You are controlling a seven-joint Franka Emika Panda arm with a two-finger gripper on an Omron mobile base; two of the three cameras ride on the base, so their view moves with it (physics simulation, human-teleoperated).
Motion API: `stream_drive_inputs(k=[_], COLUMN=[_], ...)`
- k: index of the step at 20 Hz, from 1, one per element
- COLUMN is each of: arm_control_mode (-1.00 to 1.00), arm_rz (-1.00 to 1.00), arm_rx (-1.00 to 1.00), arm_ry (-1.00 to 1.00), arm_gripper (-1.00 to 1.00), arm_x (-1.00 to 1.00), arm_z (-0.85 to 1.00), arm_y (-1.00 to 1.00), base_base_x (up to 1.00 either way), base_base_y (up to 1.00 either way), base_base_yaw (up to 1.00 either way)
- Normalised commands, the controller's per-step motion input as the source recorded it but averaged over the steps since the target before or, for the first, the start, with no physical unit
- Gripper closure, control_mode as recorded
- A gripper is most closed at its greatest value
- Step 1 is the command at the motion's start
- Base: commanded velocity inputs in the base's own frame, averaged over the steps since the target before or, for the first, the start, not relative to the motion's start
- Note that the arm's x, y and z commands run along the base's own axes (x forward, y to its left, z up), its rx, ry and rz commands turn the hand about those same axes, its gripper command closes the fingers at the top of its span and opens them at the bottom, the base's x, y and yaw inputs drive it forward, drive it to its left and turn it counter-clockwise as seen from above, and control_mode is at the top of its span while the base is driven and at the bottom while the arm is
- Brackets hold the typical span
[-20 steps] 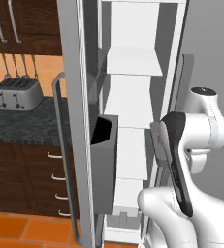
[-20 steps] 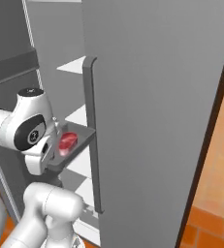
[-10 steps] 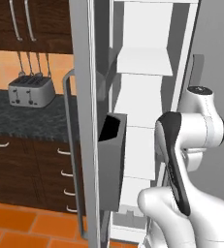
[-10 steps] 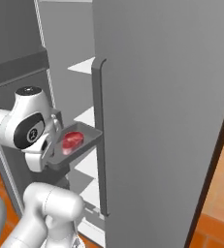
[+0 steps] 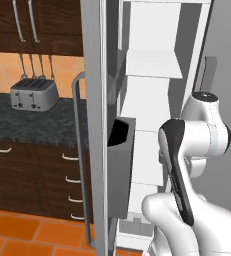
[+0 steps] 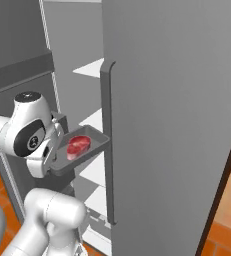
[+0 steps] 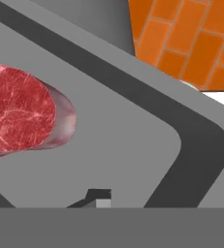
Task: Take the meat container that has the steak and place it on the second highest rack of the freezer. Then take the vegetable container that has the avocado and lime and place it on the highest rack of the freezer.
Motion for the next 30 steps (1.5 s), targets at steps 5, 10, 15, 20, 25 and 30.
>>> stream_drive_inputs(k=[5,10,15,20,25,30], arm_control_mode=[1.00,-1.00,-1.00,-1.00,-1.00,-1.00], arm_rz=[0.00,0.08,0.16,0.13,-0.09,-0.20], arm_rx=[0.00,-0.02,-0.04,-0.02,0.01,0.00], arm_ry=[0.00,-0.07,-0.14,-0.09,0.00,0.00], arm_gripper=[1.00,1.00,1.00,1.00,1.00,1.00], arm_x=[0.00,0.00,-0.02,0.15,0.69,0.76], arm_z=[0.00,-0.02,0.00,0.00,0.01,0.00], arm_y=[0.00,0.49,0.72,0.40,-0.26,-0.09], base_base_x=[0.00,0.00,0.00,0.00,0.00,0.00], base_base_y=[0.26,0.06,0.00,0.00,0.00,0.00], base_base_yaw=[0.01,0.00,0.00,0.00,0.00,0.00])
